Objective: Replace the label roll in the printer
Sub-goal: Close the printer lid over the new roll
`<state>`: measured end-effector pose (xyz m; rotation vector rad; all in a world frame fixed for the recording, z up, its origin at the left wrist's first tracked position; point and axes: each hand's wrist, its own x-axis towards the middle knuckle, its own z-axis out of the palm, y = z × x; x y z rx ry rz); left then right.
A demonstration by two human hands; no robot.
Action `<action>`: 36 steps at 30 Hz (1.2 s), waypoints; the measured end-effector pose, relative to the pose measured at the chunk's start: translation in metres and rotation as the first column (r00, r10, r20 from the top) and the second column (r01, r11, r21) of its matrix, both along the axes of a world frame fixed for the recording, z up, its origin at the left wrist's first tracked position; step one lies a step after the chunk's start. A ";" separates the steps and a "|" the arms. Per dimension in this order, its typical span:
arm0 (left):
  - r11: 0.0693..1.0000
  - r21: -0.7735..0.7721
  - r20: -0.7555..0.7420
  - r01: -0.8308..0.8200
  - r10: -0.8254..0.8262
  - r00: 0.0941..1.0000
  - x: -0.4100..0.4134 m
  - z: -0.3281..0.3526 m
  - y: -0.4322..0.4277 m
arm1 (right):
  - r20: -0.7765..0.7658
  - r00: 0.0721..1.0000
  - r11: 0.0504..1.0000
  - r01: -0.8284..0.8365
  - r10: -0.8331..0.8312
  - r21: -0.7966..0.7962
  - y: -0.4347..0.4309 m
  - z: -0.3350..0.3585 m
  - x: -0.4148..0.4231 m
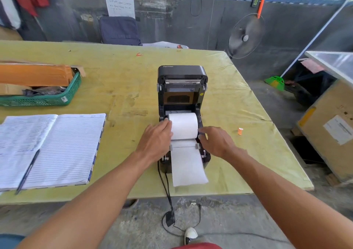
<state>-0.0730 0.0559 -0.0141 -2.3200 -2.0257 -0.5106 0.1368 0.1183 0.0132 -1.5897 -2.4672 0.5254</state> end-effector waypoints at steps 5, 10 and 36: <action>0.943 0.183 0.371 -0.279 0.197 0.908 -0.009 0.046 0.055 | -0.273 0.948 0.982 0.184 -0.165 0.048 0.056 0.043 -0.001; 0.828 -0.033 0.604 -0.559 0.462 0.649 -0.005 0.083 0.104 | -0.492 0.829 0.960 0.274 -0.266 -0.056 0.107 0.078 -0.007; 0.743 -0.238 0.725 -0.626 0.565 0.395 0.031 0.095 0.044 | -0.561 0.723 0.904 0.215 -0.402 -0.370 0.054 0.079 -0.015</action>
